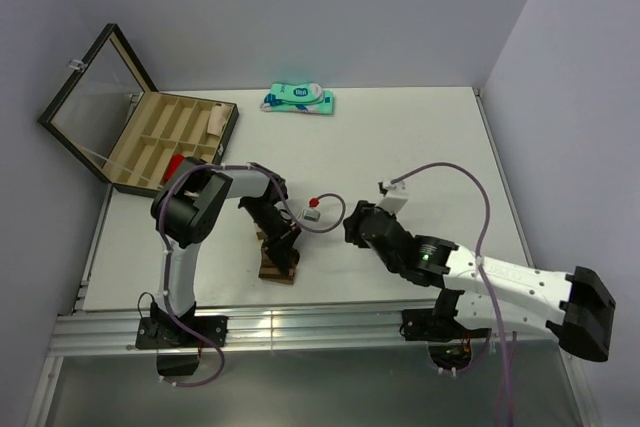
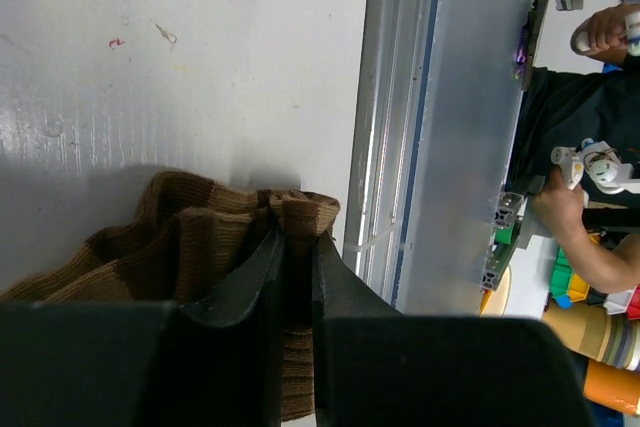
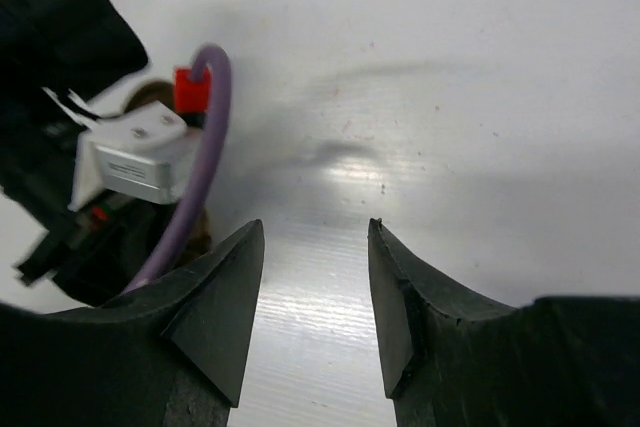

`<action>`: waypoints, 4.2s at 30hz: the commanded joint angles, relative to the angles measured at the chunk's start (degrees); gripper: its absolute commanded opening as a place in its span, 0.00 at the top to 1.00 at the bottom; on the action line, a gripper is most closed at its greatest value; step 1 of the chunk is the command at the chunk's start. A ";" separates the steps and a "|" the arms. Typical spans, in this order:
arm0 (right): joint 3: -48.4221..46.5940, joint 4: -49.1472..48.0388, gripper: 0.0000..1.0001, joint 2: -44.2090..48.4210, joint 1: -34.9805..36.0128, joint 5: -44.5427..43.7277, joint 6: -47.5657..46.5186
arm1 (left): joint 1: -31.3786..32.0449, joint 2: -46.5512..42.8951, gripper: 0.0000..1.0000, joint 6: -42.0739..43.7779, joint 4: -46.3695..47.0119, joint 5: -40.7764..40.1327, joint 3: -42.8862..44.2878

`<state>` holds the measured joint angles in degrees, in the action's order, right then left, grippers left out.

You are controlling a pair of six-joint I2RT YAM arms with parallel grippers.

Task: Roll the socks
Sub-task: Roll the sock at the center of the board.

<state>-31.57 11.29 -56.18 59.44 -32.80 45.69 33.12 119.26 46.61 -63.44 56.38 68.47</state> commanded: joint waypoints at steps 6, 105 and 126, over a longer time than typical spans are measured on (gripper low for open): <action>6.18 -11.03 0.48 14.80 0.15 4.66 -8.14 | 0.01 3.52 1.00 1.47 -1.42 0.83 3.51; -33.38 4.62 0.91 -51.39 8.86 30.76 -37.43 | -12.81 -17.22 0.66 -34.82 33.99 -21.66 4.83; -48.41 16.13 0.86 -66.77 -14.34 74.19 -35.59 | -21.44 -44.37 0.62 -25.20 43.67 -28.61 -8.96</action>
<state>-79.37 22.17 -118.80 47.16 37.87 10.76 11.20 77.78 13.17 -19.68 28.10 61.84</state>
